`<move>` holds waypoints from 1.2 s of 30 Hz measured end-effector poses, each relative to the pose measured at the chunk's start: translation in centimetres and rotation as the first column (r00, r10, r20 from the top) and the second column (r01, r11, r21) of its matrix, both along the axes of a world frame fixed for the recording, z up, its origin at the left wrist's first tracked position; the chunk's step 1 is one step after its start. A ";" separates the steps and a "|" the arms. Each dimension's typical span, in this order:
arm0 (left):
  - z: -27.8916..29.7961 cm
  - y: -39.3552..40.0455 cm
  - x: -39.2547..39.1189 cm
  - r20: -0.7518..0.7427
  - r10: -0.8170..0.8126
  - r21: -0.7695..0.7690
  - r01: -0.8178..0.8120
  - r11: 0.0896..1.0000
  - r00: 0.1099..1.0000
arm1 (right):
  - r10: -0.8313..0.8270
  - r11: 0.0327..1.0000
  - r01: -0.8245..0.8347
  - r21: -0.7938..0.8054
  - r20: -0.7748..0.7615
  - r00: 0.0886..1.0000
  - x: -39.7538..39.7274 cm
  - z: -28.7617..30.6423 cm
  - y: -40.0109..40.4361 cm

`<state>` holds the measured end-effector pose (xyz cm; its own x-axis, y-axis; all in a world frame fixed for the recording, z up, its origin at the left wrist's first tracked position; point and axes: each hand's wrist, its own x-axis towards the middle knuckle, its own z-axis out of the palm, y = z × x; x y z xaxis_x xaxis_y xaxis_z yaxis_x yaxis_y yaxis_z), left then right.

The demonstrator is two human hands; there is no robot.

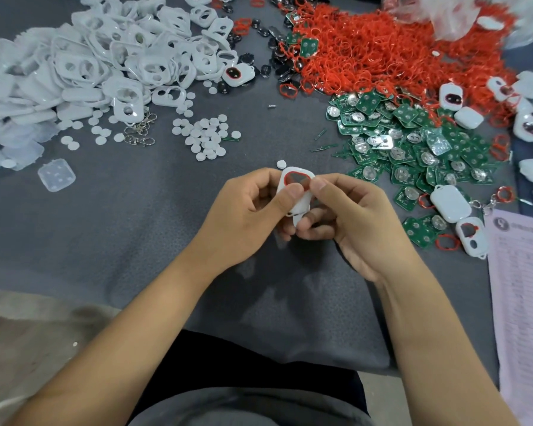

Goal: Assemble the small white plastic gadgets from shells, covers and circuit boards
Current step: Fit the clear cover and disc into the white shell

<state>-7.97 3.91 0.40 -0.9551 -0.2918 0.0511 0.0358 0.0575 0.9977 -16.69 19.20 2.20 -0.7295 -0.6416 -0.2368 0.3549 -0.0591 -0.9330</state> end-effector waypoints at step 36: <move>-1.7 -0.8 -0.2 -0.049 0.176 -0.082 -0.180 0.980 0.983 | -0.128 0.930 0.305 0.203 -0.598 0.791 0.1 -1.7 -0.1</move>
